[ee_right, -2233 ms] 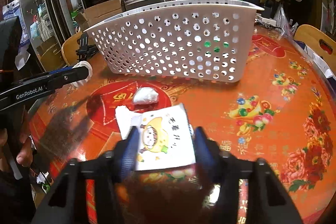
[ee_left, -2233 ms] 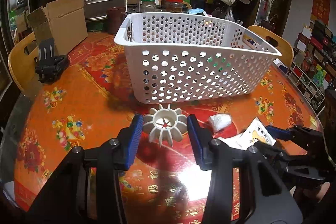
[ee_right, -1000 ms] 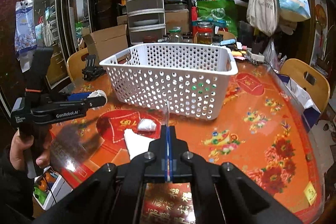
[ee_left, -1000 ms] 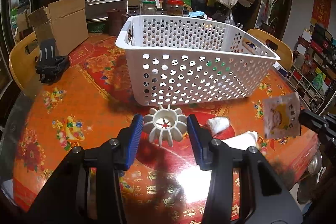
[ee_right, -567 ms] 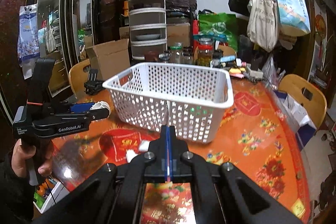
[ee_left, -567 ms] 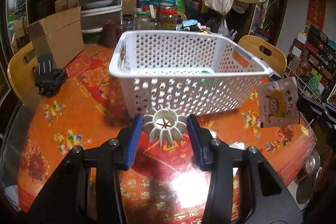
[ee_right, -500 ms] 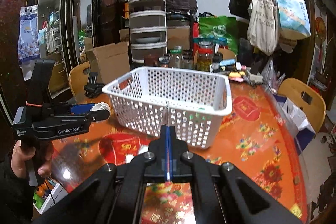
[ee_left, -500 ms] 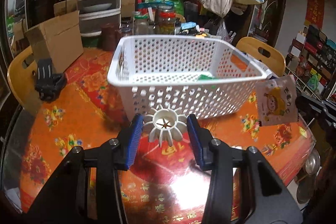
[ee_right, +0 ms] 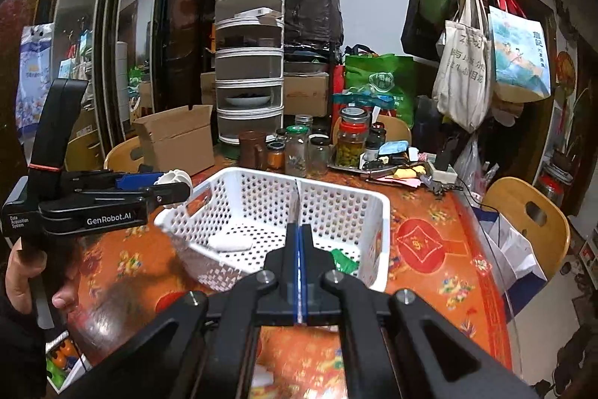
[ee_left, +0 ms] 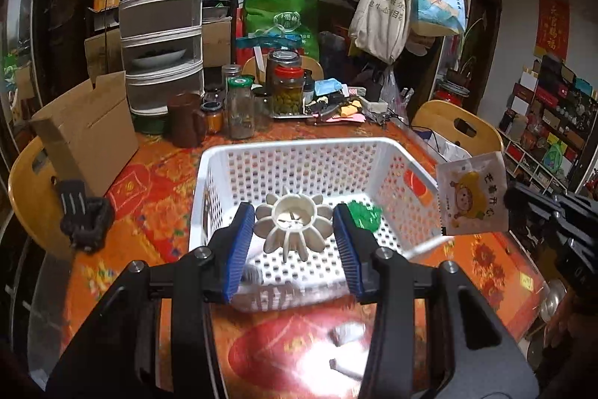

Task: Organize soft objects
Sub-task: 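Carry the ribbed ball and card packet over the basket with both tools, then open both tools to drop the ball and packet into the basket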

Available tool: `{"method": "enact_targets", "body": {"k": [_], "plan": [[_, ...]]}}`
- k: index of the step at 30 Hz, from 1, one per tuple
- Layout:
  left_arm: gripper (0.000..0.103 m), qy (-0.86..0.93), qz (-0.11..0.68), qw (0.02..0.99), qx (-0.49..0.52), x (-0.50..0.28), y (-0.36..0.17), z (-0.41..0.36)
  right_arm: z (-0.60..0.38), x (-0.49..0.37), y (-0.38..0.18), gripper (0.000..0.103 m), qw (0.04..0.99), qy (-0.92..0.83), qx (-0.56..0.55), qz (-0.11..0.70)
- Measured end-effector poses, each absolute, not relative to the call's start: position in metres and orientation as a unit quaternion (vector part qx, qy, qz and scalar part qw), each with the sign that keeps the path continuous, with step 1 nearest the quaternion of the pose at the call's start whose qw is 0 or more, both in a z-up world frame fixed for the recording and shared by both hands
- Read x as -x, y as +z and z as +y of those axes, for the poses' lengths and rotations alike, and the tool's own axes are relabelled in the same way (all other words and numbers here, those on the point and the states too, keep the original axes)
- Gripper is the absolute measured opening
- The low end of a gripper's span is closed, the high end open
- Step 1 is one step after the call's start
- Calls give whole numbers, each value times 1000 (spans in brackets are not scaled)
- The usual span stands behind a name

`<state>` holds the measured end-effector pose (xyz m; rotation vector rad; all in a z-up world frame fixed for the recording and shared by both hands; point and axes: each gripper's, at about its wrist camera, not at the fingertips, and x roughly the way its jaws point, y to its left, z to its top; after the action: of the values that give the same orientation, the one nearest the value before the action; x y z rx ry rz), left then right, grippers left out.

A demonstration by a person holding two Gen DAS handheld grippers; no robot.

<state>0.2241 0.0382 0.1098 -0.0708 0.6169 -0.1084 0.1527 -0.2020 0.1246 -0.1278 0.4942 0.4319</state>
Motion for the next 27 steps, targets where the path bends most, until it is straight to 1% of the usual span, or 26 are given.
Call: {"method": "enact_targets", "body": {"k": [6,14,19,24,25,27], "plan": [[41,-53,335,940,38,-282,104,36,-192,-196,119,0,940,204,59,268],[41,-34,428,902,38,-362,52,29,-173,-263,80,0,919,192,66,339],[41,-21,468,883,29,-383,14,27,-167,-292,50,0,902,184,75,384],[41,-26,491,870,36,-389,-1,27,-168,-306,30,0,890,184,72,411],[42,-30,488,871,40,-387,0,27,-168,-308,26,0,888,182,73,417],[51,-35,487,872,41,-386,1,26,-168,-309,23,0,886,184,70,420]]}}
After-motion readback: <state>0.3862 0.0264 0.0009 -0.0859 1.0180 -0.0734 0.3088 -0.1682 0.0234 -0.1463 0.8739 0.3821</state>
